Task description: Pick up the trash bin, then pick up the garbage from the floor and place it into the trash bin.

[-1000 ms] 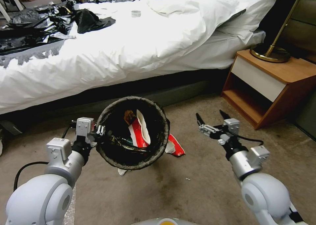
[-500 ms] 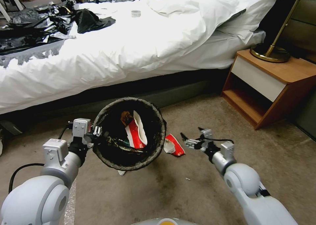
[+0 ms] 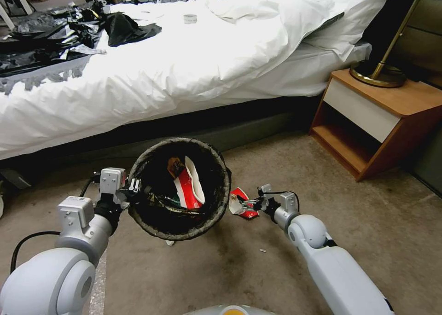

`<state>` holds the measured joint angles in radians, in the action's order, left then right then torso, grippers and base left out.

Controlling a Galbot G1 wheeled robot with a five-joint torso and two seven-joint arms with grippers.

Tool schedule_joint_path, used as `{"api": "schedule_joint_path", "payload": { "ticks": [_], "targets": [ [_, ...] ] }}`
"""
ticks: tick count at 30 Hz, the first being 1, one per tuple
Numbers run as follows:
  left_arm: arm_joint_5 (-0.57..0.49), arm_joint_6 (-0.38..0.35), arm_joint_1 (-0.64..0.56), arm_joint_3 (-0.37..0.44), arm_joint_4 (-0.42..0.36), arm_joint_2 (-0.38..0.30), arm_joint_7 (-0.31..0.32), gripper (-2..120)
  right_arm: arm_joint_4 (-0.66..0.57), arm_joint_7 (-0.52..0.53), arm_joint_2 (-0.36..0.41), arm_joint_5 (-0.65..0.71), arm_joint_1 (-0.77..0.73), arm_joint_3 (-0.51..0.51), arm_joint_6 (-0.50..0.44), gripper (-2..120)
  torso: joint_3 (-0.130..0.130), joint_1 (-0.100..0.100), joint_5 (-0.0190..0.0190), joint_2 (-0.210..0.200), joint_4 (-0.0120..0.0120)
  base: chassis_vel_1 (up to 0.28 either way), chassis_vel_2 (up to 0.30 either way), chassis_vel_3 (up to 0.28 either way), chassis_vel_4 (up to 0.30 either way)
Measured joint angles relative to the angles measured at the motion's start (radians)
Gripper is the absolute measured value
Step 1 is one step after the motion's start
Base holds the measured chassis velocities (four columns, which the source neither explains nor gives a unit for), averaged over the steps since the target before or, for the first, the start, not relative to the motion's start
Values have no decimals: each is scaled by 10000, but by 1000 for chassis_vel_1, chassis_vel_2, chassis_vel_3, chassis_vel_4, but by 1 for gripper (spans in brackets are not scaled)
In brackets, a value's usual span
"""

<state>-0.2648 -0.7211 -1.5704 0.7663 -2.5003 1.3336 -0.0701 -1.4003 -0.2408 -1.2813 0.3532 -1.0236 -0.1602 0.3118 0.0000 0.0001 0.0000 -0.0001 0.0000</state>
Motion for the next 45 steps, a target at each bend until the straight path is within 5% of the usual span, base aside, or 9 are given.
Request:
{"api": "schedule_joint_path", "payload": {
  "ticks": [33,45],
  "targets": [
    [51,0,137,-117,0,55,16,1,4611,389,-1720,-1841,1630,-88,-1204,99,0,0,0,0,-1,0,0,0,0],
    [62,0,118,-108,2,63,17,1,4968,416,-1979,-2193,1785,-141,-1438,66,0,-1,0,0,1,0,0,0,0]
  ]
}}
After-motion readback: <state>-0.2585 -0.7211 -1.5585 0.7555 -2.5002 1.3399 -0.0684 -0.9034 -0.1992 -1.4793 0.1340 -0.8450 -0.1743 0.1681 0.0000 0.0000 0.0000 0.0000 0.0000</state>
